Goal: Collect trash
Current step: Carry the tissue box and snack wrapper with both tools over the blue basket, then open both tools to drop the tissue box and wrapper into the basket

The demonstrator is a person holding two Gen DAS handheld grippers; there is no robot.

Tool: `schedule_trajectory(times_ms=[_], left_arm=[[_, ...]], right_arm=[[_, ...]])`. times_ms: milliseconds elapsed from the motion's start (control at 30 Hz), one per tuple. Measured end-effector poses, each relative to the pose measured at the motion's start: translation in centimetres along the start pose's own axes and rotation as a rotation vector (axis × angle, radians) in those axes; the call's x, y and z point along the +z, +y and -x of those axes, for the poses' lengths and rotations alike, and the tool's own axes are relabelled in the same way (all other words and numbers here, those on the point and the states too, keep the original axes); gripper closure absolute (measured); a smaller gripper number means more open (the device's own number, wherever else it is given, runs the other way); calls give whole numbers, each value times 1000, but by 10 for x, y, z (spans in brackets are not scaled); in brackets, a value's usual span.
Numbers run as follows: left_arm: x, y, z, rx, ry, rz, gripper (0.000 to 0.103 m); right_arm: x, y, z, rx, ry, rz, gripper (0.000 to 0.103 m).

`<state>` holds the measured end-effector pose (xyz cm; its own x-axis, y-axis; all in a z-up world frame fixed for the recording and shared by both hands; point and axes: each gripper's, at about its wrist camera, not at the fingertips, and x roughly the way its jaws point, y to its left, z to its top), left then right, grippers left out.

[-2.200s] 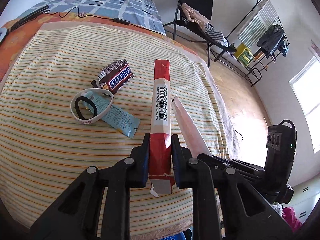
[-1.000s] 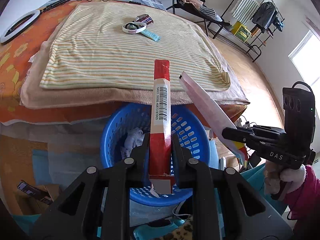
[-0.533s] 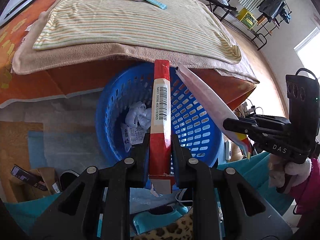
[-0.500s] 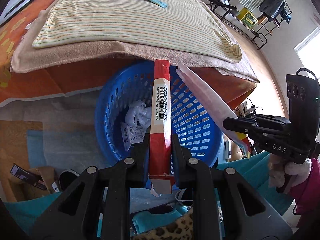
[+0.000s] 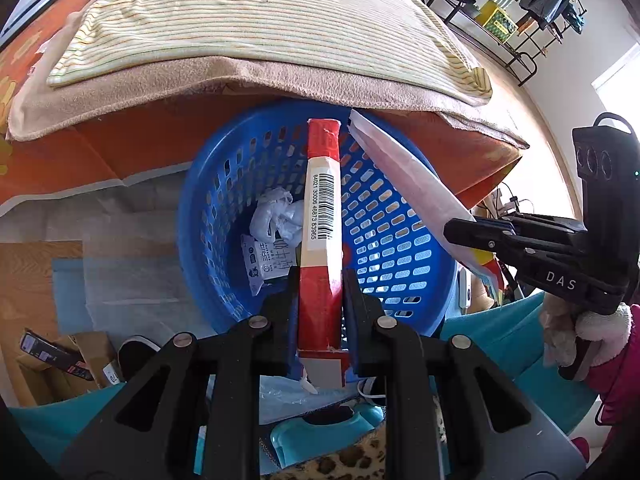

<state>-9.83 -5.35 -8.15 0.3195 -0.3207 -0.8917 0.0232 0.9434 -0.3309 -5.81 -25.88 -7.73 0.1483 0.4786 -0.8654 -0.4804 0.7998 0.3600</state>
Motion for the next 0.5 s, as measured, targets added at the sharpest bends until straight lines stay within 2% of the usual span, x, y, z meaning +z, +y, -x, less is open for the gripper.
schedule_trajectory(times_ms=[100,233,300,367,500], left_arm=[[1,0,-2,11,-2,-2,85],[2,0,-5,26,3,-7,85],[1,0,-6,29,7,-6,80],[1,0,-8,35,8,-7,72],[1,-1,-9,46,7,-15,68]], right_arm=[[2,-2,-4,-3,6,-13,89],[4,-3,-3,-11,-2,-15,70],[4,-3,-3,-16,-4,-11,68],[5,-2,-4,-27,-6,-9,57],[7,0,-3,-52,-17,0,44]])
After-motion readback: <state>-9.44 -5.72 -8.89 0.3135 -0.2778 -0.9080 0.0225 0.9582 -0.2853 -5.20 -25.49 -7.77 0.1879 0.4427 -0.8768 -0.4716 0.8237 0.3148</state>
